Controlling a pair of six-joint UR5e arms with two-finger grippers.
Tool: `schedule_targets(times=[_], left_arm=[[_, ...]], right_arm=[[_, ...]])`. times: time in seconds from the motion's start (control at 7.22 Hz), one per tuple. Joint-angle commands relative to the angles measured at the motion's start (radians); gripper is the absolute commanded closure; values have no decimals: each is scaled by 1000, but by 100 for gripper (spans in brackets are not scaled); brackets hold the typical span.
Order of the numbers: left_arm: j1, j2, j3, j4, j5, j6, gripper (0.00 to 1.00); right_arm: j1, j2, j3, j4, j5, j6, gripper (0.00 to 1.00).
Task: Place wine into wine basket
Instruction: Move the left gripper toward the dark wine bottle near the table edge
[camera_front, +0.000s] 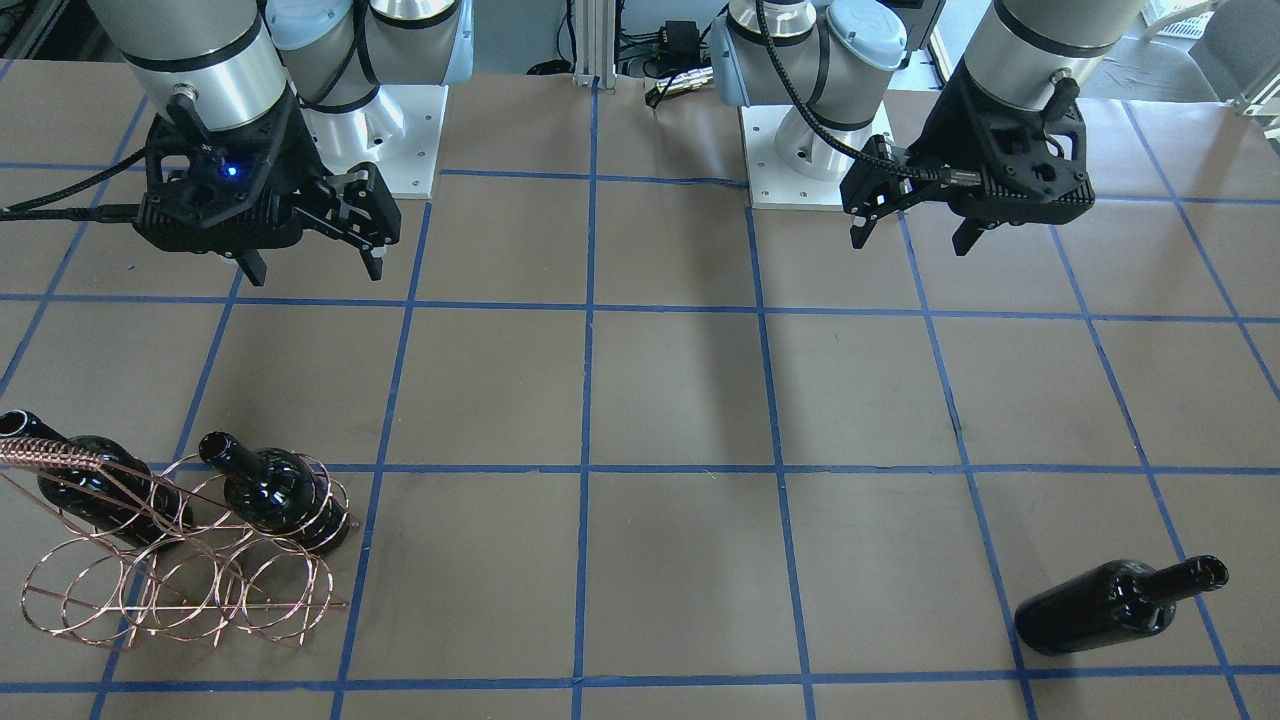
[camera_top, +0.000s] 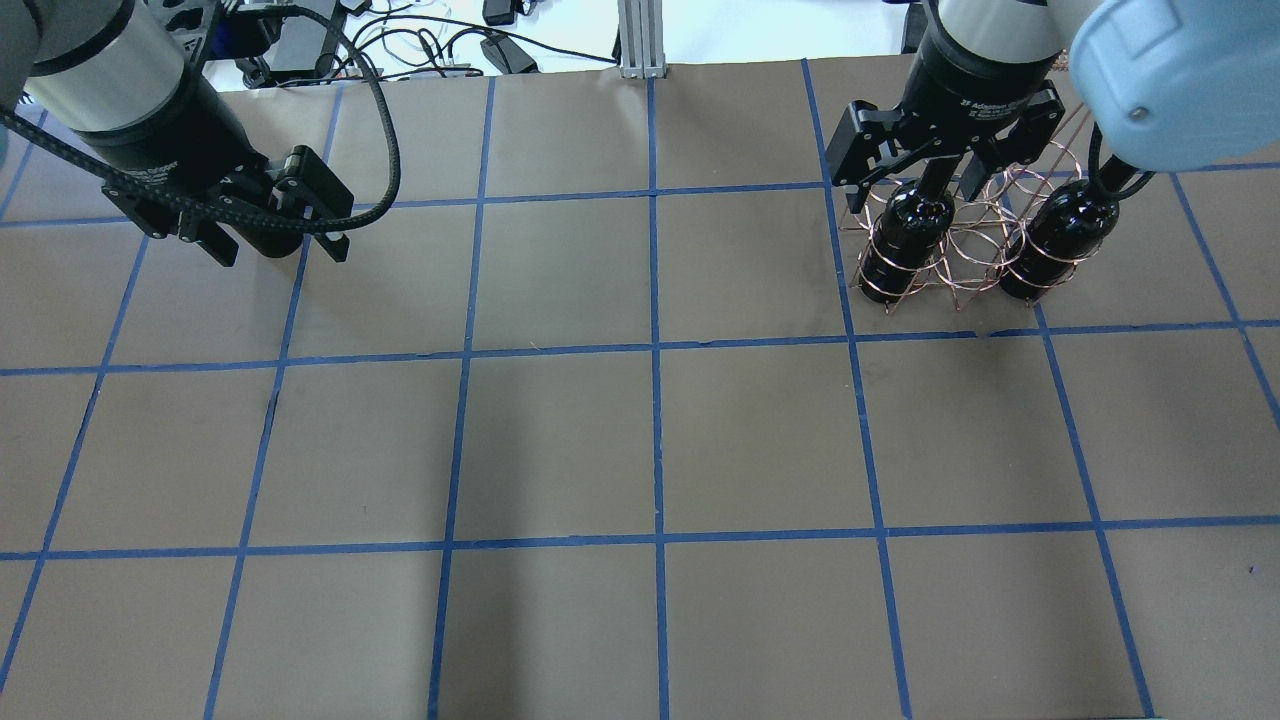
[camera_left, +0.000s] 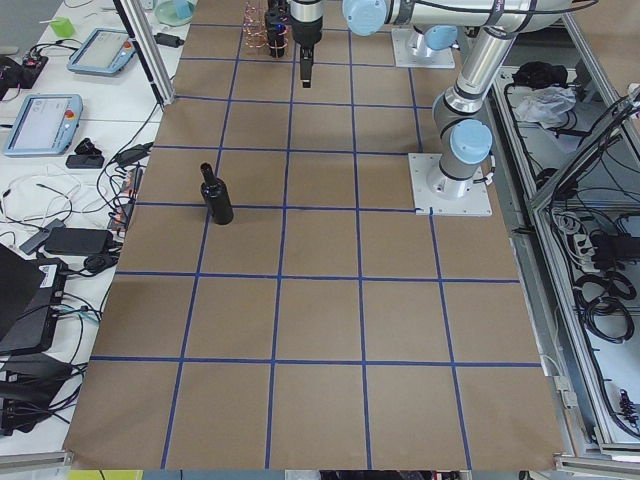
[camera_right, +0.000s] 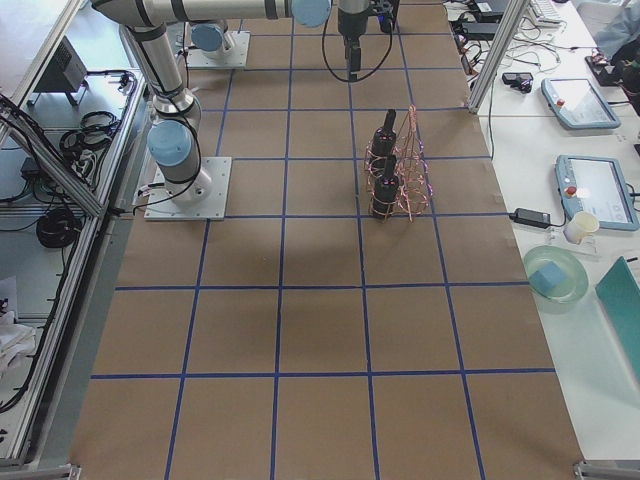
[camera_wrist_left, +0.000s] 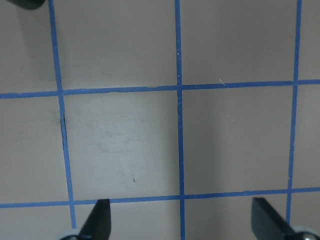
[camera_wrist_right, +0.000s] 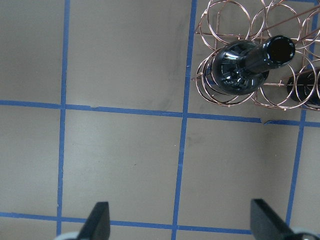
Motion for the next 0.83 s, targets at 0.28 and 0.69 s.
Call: schedule_targets(times=[0.28,0.69], left_arm=[[0,2,0,-6,6,9,0],[0,-2,12,-6,54,7,0]], right_arm=[[0,0,0,0,1,-6,0],[-12,2,-2,-6,-2,-8,0]])
